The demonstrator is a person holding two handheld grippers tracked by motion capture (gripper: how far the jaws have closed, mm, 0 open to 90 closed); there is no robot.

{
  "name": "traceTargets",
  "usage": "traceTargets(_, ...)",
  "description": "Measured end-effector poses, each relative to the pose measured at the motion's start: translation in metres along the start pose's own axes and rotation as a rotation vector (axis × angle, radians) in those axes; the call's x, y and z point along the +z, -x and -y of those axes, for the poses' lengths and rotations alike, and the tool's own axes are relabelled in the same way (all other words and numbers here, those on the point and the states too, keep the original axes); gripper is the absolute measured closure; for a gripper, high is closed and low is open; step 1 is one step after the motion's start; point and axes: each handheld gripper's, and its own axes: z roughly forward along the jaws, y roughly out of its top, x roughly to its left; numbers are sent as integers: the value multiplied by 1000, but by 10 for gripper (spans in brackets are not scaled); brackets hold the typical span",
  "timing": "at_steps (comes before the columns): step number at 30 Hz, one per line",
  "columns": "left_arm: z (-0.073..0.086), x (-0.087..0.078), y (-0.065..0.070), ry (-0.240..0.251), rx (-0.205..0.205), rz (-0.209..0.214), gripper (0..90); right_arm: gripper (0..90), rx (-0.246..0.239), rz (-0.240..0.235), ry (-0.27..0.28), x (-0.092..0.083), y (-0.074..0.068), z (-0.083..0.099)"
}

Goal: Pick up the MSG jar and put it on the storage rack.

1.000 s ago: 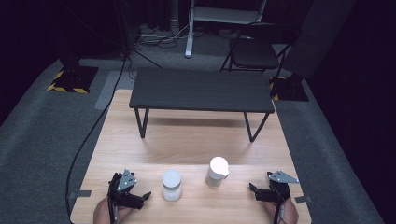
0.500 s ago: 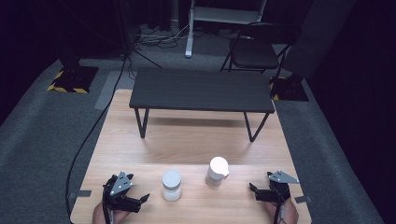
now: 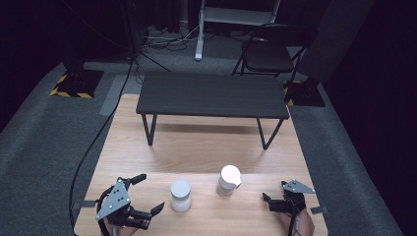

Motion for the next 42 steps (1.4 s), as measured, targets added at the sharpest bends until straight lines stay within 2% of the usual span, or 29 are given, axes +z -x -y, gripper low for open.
traceTargets(5,-5,-2,2,20,16,11,0,36,0,0,0,0,0,0)
traceTargets(8,-7,-2,2,16,21,13,0,36,0,0,0,0,0,0)
traceTargets(21,-2,7,-2,0,7,16,1,36,1,1,-1,0,0,0)
traceTargets(27,-3,21,-4,-23,16,39,0,36,1,2,0,0,0,0)
traceTargets(31,-3,31,-7,-18,13,65,0,36,3,4,0,0,-1,0)
traceTargets(42,-10,60,-8,-24,37,116,0,34,7,10,0,1,-2,0)
